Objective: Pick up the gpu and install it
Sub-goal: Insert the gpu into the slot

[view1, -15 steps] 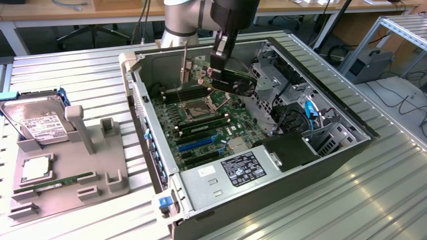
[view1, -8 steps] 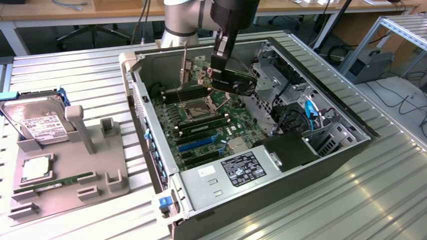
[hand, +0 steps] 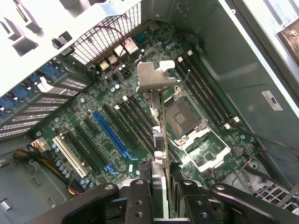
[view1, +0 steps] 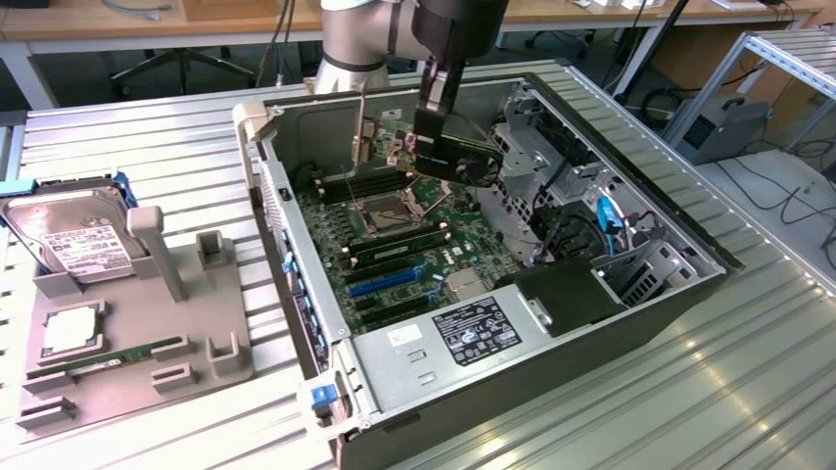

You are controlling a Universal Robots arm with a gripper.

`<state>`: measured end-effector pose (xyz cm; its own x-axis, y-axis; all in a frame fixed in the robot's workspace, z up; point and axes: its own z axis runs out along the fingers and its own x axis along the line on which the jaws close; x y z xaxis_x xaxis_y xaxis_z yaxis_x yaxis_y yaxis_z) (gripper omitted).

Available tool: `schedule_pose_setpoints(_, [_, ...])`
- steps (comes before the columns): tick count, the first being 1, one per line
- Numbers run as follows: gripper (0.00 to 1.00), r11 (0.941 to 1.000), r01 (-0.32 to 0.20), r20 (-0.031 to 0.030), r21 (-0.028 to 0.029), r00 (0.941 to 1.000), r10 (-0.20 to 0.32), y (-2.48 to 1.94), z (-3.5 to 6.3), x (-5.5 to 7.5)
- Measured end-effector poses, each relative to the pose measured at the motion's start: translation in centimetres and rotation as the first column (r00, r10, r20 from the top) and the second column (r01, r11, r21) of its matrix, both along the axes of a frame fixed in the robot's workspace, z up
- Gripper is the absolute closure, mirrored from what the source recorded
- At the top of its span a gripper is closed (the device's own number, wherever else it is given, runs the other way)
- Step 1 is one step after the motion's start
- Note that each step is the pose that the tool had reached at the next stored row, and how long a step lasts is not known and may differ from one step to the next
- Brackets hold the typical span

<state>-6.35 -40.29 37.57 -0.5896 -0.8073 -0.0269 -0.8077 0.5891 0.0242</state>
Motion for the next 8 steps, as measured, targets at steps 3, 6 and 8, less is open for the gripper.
schedule_pose_setpoints(3, [0.72, 0.9999, -0.011, 0.0, 0.0, 0.9999, 0.011, 0.0, -0.01, 0.0])
schedule_pose_setpoints(6, [0.72, 0.9998, -0.019, 0.0, 0.0, 0.9998, 0.019, 0.0, -0.02, 0.0])
schedule_pose_setpoints(8, [0.72, 0.9997, -0.025, 0.0, 0.0, 0.9997, 0.025, 0.0, -0.02, 0.0])
